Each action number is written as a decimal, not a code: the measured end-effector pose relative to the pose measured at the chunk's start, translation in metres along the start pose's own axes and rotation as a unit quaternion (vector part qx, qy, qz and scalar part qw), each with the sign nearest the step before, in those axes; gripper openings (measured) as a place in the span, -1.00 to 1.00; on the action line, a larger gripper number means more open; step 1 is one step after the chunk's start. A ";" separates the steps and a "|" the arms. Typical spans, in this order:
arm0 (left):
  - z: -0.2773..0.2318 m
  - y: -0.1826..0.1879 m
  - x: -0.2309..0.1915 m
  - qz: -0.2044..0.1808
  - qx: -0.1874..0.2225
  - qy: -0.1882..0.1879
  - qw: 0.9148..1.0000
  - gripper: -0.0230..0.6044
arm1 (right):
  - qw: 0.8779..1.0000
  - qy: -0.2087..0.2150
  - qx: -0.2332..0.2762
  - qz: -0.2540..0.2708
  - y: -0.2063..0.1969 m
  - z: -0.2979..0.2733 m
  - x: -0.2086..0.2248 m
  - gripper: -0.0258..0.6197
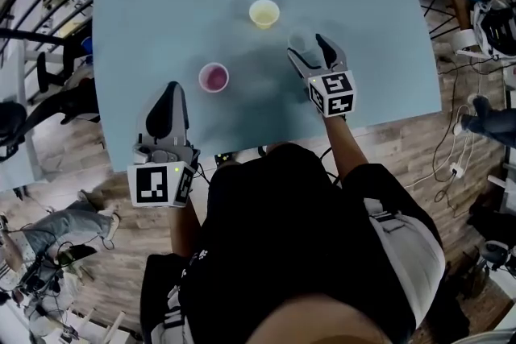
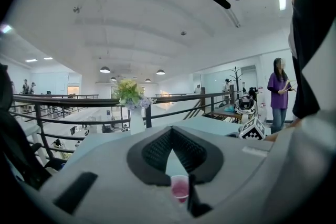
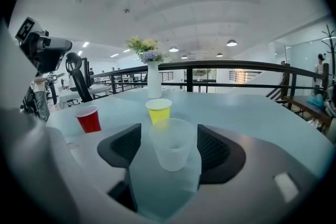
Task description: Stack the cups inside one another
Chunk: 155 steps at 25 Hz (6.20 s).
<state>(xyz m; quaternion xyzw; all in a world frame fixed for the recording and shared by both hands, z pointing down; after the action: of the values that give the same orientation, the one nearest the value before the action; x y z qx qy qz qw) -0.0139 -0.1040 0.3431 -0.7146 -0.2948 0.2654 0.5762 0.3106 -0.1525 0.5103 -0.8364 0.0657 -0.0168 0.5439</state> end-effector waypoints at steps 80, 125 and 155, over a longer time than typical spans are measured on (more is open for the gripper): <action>0.162 -0.025 -0.073 0.046 0.001 0.133 0.990 -0.97 | 0.977 0.201 0.054 0.050 0.069 0.005 -0.215 0.02; 0.160 -0.023 -0.079 0.038 0.006 0.117 0.992 -0.97 | 0.980 0.190 0.048 0.038 0.055 0.004 -0.214 0.03; 0.062 -0.011 -0.066 0.008 0.019 -0.062 0.998 -0.97 | 0.983 0.028 0.172 -0.062 0.079 0.084 -0.121 -0.90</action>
<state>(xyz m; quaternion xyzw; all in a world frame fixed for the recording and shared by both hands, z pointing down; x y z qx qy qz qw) -0.1052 -0.1088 0.3442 -0.6881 -0.3191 0.3193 0.5681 0.1920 -0.0922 0.4092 -0.7319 0.0254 -0.0850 0.6756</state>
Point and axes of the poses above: the fingertips, and each gripper's own axes: z backward along the fingers, x to its right, y out of its top, the point moved 8 cm from there along z, backward along the fingers, and after that the axes turned 13 degrees about -y, right-handed, at the moved point
